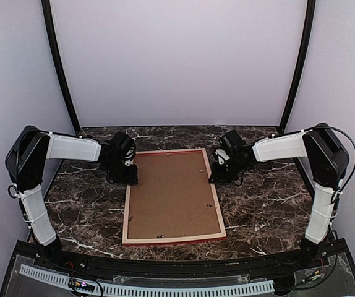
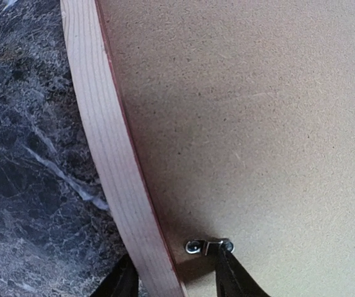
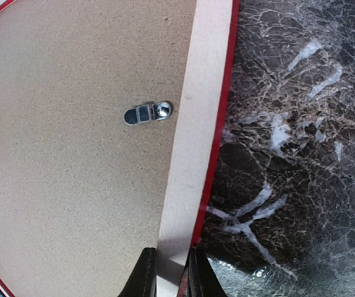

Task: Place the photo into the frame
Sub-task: Press the fastener onto the backboard.

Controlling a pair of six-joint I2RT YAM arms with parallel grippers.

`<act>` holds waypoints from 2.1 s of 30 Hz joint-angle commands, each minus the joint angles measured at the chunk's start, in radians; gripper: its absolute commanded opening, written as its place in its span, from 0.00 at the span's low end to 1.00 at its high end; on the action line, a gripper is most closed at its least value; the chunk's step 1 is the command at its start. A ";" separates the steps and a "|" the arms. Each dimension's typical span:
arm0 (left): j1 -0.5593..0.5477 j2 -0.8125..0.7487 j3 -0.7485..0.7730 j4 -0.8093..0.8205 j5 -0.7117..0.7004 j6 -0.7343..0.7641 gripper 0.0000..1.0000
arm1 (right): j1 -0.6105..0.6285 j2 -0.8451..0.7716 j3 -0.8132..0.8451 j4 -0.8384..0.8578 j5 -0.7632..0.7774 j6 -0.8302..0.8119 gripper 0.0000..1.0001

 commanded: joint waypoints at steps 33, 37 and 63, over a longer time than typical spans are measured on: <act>-0.001 0.127 0.066 0.002 -0.106 -0.030 0.29 | 0.004 0.036 0.028 -0.013 -0.031 -0.049 0.00; -0.001 0.125 0.060 -0.003 -0.087 -0.035 0.24 | 0.004 0.039 0.025 -0.007 -0.033 -0.048 0.00; -0.001 -0.156 -0.078 0.040 0.050 -0.067 0.61 | 0.004 0.032 -0.001 0.016 -0.033 -0.036 0.00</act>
